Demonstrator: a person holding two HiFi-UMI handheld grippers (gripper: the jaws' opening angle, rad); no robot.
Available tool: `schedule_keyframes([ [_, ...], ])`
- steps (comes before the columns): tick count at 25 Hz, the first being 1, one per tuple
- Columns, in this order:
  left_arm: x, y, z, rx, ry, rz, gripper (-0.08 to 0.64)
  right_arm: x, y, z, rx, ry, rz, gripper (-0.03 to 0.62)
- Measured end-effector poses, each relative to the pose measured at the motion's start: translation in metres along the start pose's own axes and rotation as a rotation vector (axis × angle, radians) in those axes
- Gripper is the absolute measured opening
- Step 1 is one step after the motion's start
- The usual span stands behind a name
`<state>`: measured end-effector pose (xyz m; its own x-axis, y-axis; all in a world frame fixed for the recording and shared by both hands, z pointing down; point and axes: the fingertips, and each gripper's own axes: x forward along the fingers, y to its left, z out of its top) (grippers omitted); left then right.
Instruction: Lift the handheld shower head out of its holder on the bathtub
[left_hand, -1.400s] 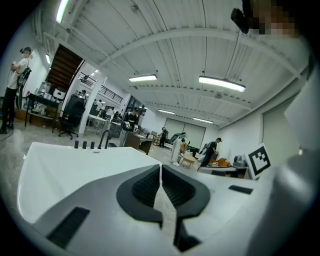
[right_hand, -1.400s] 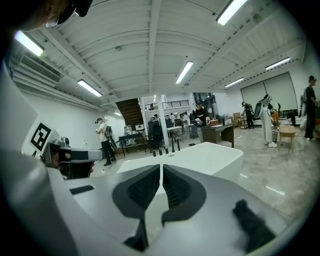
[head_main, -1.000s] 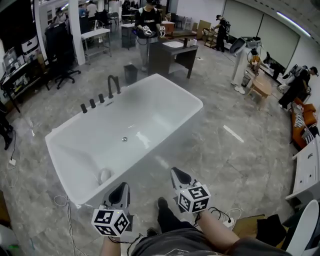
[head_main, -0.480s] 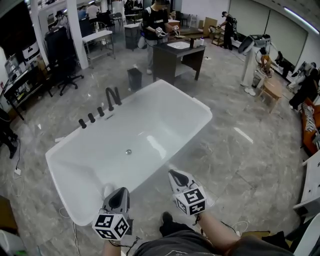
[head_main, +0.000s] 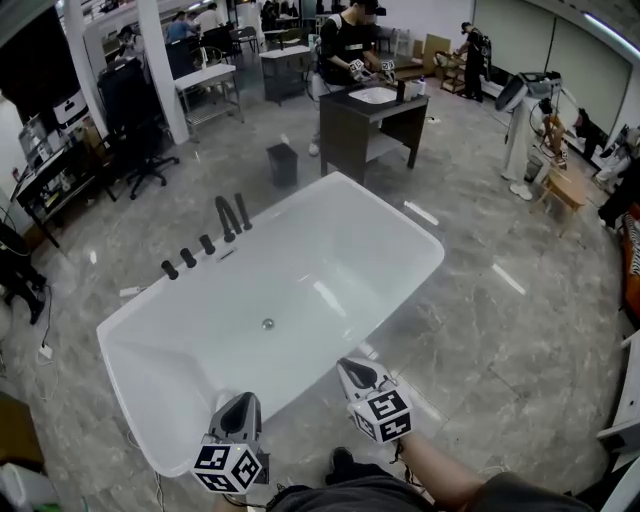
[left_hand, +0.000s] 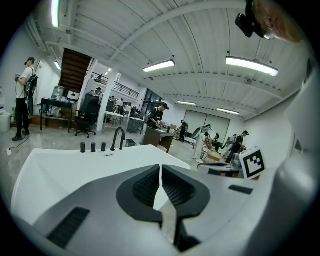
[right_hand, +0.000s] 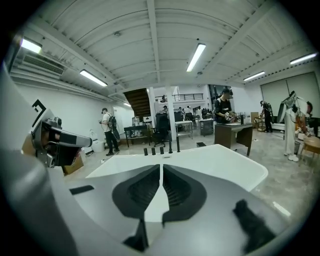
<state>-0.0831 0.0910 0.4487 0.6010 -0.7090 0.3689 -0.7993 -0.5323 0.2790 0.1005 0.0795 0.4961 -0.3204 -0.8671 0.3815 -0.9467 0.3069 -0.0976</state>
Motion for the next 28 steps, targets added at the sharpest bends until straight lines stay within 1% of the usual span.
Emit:
schedule_keyframes([
  [3, 0.015, 0.009, 0.008, 0.005, 0.003, 0.017, 0.025, 0.018, -0.001, 0.004, -0.016, 0.017, 0.032, 0.032],
  [6, 0.029, 0.023, 0.013, -0.018, 0.005, 0.028, 0.025, 0.035, -0.004, 0.005, 0.011, 0.026, 0.047, 0.032],
  [8, 0.039, 0.033, 0.016, -0.033, 0.006, 0.024, 0.025, 0.048, -0.007, 0.004, 0.03, 0.038, 0.042, 0.032],
  [10, 0.052, 0.044, 0.022, -0.035, 0.008, 0.006, 0.025, 0.061, -0.009, 0.01, 0.03, 0.044, 0.027, 0.032],
  [13, 0.074, 0.062, 0.041, -0.037, 0.007, -0.028, 0.025, 0.078, -0.016, 0.031, 0.018, 0.042, -0.006, 0.032],
  [18, 0.112, 0.092, 0.07, -0.043, -0.021, -0.084, 0.025, 0.113, -0.039, 0.061, 0.033, 0.031, -0.071, 0.032],
  [22, 0.137, 0.122, 0.079, -0.087, -0.033, -0.102, 0.025, 0.141, -0.047, 0.072, 0.049, 0.029, -0.102, 0.031],
  [25, 0.151, 0.146, 0.084, -0.087, -0.025, -0.108, 0.025, 0.162, -0.048, 0.073, 0.05, 0.044, -0.115, 0.032],
  [28, 0.158, 0.164, 0.089, -0.108, -0.024, -0.104, 0.025, 0.179, -0.051, 0.075, 0.06, 0.06, -0.126, 0.032],
])
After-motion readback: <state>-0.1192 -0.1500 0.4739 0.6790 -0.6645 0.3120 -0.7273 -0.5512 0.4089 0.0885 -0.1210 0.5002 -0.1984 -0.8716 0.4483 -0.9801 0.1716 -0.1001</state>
